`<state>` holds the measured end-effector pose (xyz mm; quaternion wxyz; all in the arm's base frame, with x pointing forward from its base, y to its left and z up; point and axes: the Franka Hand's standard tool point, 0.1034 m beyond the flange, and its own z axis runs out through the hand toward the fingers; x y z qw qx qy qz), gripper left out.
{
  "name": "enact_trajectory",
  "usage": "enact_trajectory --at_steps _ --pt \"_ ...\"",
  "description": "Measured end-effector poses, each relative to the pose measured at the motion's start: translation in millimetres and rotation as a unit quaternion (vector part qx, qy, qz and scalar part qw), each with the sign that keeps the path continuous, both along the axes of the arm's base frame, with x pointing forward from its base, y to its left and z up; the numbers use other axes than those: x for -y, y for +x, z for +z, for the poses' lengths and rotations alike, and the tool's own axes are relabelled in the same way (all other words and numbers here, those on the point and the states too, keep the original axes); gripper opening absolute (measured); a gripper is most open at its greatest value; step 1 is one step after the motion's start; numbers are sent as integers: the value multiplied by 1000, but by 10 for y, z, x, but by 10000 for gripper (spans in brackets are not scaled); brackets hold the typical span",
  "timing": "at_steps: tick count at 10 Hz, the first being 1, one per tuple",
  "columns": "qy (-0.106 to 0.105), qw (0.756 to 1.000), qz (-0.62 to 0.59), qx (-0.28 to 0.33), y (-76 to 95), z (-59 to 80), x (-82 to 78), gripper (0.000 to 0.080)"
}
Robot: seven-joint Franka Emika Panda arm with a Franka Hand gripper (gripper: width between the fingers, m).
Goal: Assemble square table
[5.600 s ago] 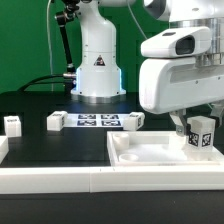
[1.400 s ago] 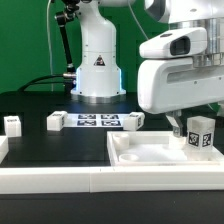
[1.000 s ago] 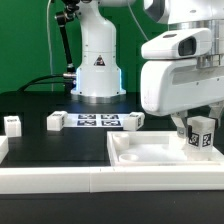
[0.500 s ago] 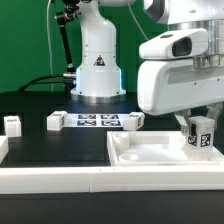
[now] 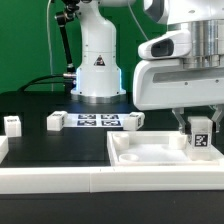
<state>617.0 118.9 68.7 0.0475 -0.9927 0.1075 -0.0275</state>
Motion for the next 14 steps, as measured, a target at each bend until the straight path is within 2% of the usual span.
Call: enact_trajectory --at_steps 2,5,9,10,12,14 --pt "6 996 -85 -11 4 -2 6 290" --pt "2 983 -183 -20 8 -1 112 294" --pt "-6 975 -220 -19 22 0 213 295" --pt "-8 978 -206 -16 21 10 194 364" --pt "-15 988 -155 -14 -24 120 113 618" --pt "-14 992 -129 -11 -158 218 163 640"
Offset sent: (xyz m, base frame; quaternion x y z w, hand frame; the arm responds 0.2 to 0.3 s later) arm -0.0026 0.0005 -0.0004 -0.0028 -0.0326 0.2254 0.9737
